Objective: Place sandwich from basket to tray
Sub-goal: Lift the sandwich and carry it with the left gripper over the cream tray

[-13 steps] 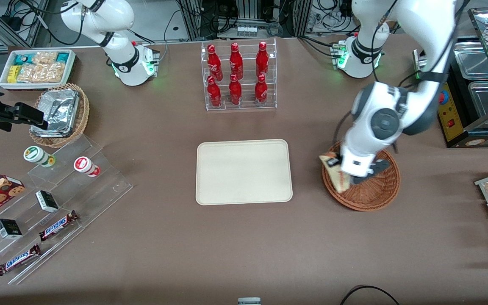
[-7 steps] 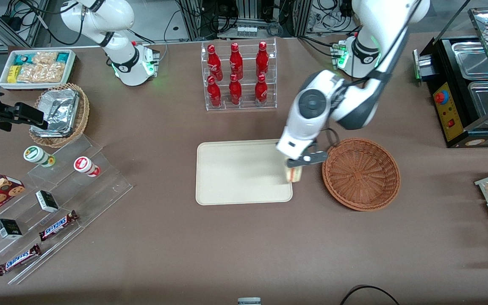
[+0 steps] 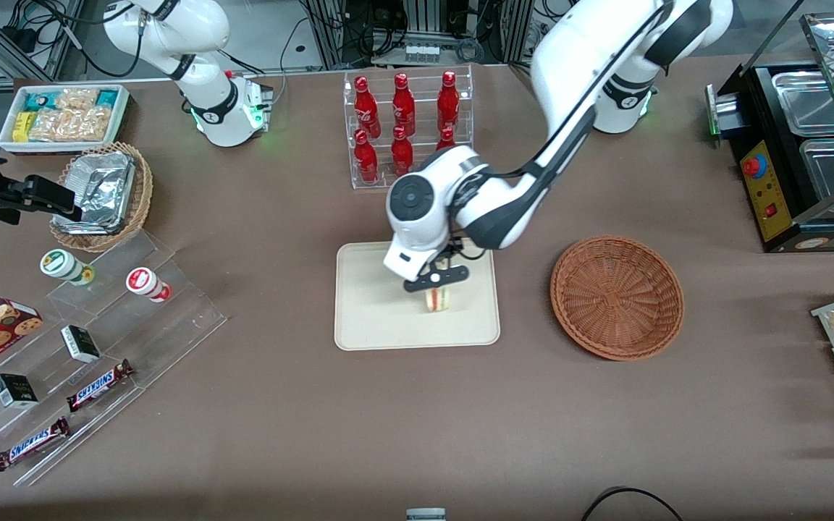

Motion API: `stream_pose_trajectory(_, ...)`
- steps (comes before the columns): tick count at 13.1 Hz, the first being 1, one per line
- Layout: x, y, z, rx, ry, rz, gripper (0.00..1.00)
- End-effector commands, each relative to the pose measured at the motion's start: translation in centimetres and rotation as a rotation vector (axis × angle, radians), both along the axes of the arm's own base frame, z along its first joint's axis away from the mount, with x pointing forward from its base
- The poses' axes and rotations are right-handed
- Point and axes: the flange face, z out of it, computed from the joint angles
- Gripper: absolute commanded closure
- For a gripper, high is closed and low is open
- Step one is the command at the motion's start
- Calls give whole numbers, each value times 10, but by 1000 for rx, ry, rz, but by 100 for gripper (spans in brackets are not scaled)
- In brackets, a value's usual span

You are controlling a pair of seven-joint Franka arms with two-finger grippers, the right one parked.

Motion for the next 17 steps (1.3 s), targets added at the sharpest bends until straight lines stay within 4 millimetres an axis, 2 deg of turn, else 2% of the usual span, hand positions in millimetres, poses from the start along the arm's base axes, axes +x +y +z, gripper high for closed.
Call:
stream_pose_trajectory(1, 9, -23, -8, 9, -10, 37, 100)
stream_pose_trajectory(10, 17, -26, -28, -7, -24, 89, 100)
stream_pose_trajectory(11, 17, -25, -31, -3, -23, 99, 97)
stream_pose_trajectory(12, 16, -25, -32, -2, -21, 96, 37)
stream_pose_trajectory(13, 16, -25, -33, 0, -21, 89, 0)
stream_pose_trajectory(15, 18, -23, -32, 8, -37, 79, 0)
stream_pose_trajectory(17, 22, -21, -21, -1, -47, 84, 0)
